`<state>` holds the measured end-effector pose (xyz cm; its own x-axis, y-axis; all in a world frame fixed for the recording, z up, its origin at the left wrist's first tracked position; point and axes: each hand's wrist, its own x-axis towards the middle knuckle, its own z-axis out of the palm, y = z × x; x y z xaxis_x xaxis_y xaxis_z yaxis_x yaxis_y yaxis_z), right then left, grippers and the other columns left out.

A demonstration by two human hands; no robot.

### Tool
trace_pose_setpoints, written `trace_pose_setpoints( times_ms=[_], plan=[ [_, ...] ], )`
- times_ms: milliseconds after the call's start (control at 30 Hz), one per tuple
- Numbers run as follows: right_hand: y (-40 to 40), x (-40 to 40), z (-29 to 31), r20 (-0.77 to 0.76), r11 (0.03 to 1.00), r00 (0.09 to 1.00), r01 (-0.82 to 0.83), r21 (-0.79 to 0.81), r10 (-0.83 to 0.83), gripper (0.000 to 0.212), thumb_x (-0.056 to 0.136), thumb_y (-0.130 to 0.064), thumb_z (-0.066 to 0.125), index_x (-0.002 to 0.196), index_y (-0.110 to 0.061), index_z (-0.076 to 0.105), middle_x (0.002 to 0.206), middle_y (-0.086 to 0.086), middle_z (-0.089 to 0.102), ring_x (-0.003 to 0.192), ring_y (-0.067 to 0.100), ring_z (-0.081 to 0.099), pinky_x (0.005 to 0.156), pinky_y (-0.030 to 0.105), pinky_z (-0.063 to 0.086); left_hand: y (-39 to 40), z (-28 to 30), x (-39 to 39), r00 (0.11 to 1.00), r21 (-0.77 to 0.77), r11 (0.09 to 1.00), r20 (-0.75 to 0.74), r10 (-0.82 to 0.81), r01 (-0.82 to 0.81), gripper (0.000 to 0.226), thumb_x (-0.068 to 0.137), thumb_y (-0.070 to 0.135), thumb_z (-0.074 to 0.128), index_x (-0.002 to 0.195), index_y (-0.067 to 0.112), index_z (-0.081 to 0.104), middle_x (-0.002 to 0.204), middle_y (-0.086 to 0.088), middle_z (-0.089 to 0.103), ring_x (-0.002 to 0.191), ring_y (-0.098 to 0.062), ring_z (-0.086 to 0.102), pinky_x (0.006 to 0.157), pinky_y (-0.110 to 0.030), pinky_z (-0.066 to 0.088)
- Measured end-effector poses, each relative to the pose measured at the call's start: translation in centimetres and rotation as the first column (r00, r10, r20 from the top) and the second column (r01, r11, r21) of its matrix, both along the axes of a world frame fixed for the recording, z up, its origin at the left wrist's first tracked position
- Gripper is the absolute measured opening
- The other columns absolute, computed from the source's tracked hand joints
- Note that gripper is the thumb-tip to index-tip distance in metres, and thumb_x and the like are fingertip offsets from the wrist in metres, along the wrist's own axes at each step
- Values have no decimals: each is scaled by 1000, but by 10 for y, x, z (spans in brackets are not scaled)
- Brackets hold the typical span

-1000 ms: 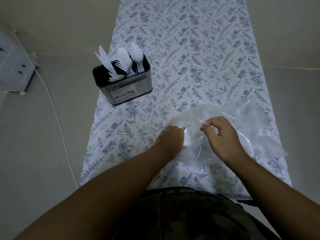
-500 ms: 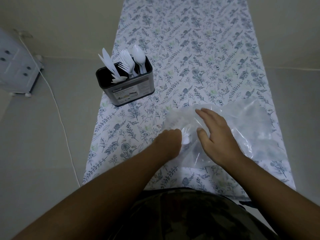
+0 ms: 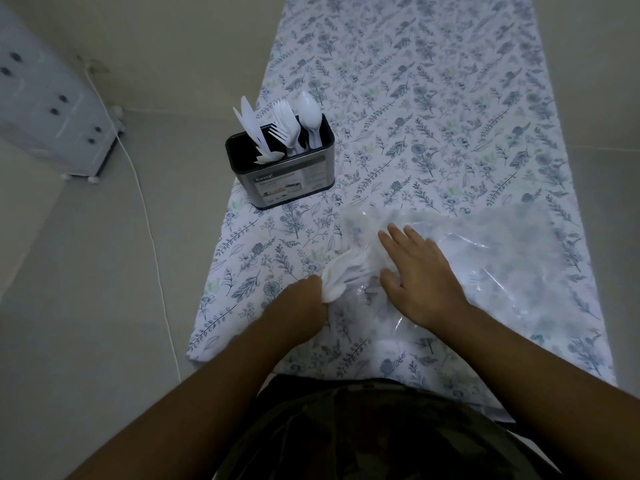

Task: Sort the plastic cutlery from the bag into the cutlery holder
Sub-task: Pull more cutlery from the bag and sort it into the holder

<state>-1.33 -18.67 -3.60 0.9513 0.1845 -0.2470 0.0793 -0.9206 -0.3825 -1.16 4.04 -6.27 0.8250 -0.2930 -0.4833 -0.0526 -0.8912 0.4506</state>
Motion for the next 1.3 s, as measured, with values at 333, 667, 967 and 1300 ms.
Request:
trace_pose_setpoints(
  times_ms=[333, 667, 967, 1300],
  plan=[
    [-11, 5, -4, -59, 994, 993, 102, -24, -103, 71, 91, -39, 29, 157, -17, 36, 169, 3, 22, 157, 24, 12, 126, 48, 12, 27, -5, -10, 935, 9, 936, 36, 352, -353, 16, 98, 27, 48, 94, 13, 43, 83, 0, 48, 74, -17, 48, 64, -30, 35],
    [-20, -16, -1, 45, 973, 984, 160, 167, -170, 54, 96, -18, 54, 150, -15, 49, 164, 2, 32, 154, 24, 23, 125, 43, 18, -8, 0, 25, 865, 45, 869, 133, 483, -492, 61, 85, 54, 63, 118, 4, 53, 109, -11, 59, 102, -29, 59, 80, -39, 53],
    [-21, -22, -2, 134, 950, 959, 218, 225, -252, 49, 88, -4, 63, 135, -17, 66, 155, 2, 47, 141, 24, 36, 111, 45, 34, -13, 10, 13, 903, 119, 919, 266, 336, -377, 94, 78, 62, 67, 147, 9, 30, 134, -14, 47, 125, -31, 45, 97, -44, 46],
    [-23, -24, 8, 128, 902, 921, 321, 288, -369, 43, 91, -6, 58, 129, -22, 68, 124, -6, 50, 118, 10, 40, 86, 31, 43, -54, 2, 10, 899, -65, 990, 431, -82, 122, 50, 89, 29, 65, 134, 13, 51, 131, -5, 50, 117, -20, 47, 94, -32, 48]
  ],
)
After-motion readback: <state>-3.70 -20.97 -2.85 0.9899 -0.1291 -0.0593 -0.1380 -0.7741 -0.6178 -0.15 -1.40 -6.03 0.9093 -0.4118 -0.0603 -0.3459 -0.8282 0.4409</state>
